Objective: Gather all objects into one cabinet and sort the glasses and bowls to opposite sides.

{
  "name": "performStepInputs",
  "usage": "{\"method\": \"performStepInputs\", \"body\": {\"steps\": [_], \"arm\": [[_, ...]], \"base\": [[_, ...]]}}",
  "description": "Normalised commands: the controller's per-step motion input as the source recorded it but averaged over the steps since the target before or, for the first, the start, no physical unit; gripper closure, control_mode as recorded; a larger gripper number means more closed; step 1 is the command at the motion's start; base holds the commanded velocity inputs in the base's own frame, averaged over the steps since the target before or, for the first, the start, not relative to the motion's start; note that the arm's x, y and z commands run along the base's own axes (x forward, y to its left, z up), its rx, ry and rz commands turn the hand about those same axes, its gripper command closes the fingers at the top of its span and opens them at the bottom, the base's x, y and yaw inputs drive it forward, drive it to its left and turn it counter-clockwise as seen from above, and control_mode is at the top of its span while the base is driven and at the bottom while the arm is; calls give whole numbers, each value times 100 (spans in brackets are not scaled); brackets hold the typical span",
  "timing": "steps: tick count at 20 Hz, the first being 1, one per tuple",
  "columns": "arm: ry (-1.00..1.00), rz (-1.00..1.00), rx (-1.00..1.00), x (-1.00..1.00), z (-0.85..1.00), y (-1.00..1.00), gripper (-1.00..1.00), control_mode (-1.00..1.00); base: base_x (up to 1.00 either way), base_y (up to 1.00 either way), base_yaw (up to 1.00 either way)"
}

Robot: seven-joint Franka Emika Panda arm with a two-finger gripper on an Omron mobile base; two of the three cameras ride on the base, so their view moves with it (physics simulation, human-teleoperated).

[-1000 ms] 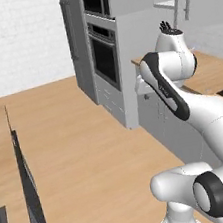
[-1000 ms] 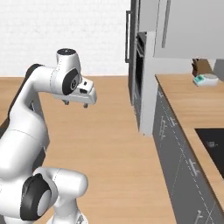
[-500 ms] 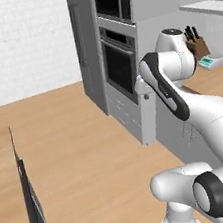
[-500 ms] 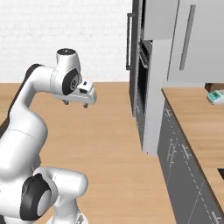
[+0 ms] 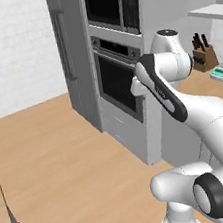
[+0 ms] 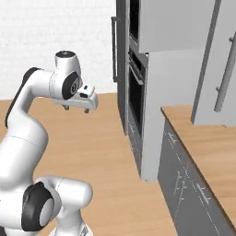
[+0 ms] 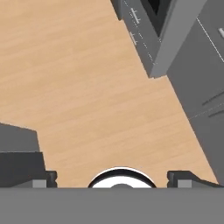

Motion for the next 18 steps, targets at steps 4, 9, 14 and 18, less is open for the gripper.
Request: {"method": "performStepInputs", "body": {"steps": [4,9,14,18], "arm": [[0,0,0,0,0,0,-100,100],[0,0,0,0,0,0,-100,100],[0,0,0,0,0,0,-100,100],[0,0,0,0,0,0,-100,100]], "base": [[96,0,-55],[68,0,-67],[50,-1,-73],[45,-5,-72]]}}
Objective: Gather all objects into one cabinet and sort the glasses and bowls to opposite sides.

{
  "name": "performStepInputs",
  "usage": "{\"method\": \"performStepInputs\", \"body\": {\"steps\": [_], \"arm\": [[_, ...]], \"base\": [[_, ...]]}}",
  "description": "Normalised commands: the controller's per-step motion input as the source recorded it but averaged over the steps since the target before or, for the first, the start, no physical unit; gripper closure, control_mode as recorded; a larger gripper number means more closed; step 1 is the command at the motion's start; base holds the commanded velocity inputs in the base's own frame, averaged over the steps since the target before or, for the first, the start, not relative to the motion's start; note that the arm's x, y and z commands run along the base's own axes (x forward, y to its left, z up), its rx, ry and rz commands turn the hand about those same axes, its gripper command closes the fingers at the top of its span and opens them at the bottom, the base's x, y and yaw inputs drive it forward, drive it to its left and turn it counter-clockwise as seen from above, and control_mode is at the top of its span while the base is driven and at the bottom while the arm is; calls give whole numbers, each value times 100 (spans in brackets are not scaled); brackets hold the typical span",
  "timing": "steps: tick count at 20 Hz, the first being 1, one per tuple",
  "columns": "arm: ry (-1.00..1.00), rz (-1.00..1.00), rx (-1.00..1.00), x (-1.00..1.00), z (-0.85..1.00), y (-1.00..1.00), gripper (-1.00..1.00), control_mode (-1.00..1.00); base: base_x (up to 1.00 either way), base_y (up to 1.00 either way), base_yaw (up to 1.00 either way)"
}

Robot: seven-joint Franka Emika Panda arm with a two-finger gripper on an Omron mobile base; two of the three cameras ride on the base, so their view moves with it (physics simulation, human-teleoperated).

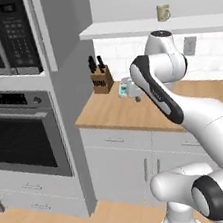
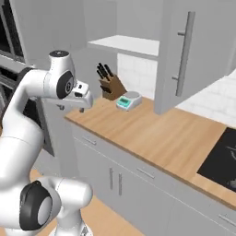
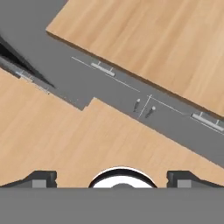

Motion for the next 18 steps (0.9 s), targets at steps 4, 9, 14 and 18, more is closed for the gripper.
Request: {"method": "performStepInputs", "body": {"steps": [4,9,14,18], "arm": [[0,0,0,0,0,0,-100,100],[0,0,0,0,0,0,-100,100],[0,0,0,0,0,0,-100,100],[0,0,0,0,0,0,-100,100]], "base": [[67,0,-67],[92,23,-46],[50,54,-31],[16,25,-17]]}}
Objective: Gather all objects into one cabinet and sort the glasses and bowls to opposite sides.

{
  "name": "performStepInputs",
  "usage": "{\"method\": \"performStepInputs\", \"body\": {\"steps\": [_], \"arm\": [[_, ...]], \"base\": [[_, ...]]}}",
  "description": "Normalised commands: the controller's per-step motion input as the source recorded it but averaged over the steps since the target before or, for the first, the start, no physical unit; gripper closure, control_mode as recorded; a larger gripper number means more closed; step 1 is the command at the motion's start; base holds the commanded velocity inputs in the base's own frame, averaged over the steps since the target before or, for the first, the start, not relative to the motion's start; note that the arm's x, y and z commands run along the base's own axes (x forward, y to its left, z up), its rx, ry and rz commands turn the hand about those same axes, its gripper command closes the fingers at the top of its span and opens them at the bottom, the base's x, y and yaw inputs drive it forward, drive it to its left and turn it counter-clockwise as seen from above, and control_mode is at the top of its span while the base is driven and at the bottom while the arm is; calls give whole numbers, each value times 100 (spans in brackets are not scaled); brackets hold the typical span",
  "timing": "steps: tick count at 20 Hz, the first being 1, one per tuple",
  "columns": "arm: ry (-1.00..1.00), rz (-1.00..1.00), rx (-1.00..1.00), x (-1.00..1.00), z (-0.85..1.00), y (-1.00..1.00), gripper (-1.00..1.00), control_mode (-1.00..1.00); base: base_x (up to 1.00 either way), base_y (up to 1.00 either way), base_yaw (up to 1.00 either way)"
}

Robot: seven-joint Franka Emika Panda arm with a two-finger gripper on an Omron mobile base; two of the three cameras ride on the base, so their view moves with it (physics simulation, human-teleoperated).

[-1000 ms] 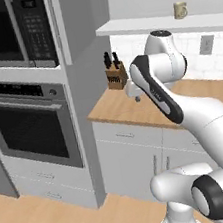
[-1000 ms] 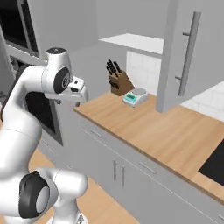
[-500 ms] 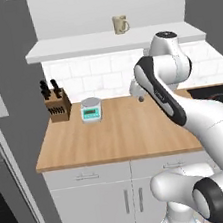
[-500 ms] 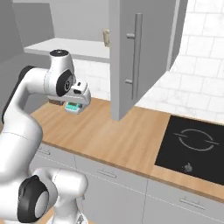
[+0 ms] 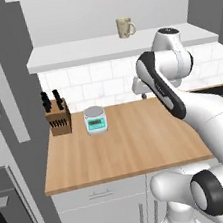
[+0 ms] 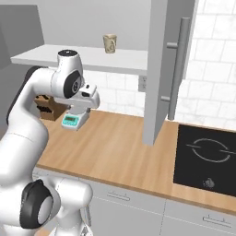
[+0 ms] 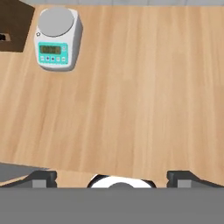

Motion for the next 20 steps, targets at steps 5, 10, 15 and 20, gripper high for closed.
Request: {"method": "performStepInputs", "body": {"steps": [5,10,15,20], "arm": [[0,0,0,0,0,0,-100,100],[-18,0,0,3,23,3,-100,-100],[-43,1,0,26,88,2,-100,-100],[-35,1,2,27,91,-13,-100,-100]], "base": [[1,0,-1],[0,0,0],[0,0,0],[0,0,0]]}}
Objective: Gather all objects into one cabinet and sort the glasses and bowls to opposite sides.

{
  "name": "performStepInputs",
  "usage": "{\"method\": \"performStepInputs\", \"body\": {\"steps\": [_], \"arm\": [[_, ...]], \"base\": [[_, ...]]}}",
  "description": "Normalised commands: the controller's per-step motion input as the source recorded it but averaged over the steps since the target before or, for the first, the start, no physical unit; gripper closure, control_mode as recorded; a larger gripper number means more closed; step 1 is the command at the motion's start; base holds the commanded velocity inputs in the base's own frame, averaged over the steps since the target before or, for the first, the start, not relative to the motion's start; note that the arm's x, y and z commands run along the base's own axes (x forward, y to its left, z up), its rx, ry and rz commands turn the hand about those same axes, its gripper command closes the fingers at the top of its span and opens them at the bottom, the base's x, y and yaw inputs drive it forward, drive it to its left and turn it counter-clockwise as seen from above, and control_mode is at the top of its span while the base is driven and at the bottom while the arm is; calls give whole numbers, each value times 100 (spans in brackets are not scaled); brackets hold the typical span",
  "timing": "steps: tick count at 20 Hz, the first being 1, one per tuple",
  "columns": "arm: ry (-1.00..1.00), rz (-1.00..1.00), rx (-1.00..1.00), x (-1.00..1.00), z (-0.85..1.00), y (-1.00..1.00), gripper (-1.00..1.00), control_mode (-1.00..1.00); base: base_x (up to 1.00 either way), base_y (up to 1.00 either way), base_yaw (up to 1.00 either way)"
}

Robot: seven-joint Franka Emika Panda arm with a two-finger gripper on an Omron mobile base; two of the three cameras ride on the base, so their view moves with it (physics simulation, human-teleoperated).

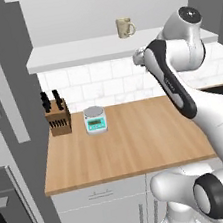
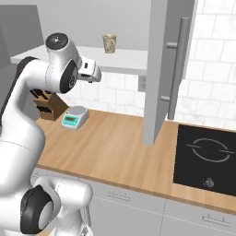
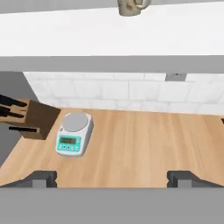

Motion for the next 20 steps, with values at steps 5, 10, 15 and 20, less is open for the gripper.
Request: {"method": "performStepInputs", "body": {"steps": [5,10,15,20], "arm": [[-24,3,8,53,68,-24,-100,-100],[-16,3,2,66,57,-6,-100,-100],[-13,4,0,42,4,-7,-100,-100],[-13,5,0,21,9,-30,-100,-100]], "base": [[0,0,0],[0,0,0],[0,0,0],[0,0,0]]}}
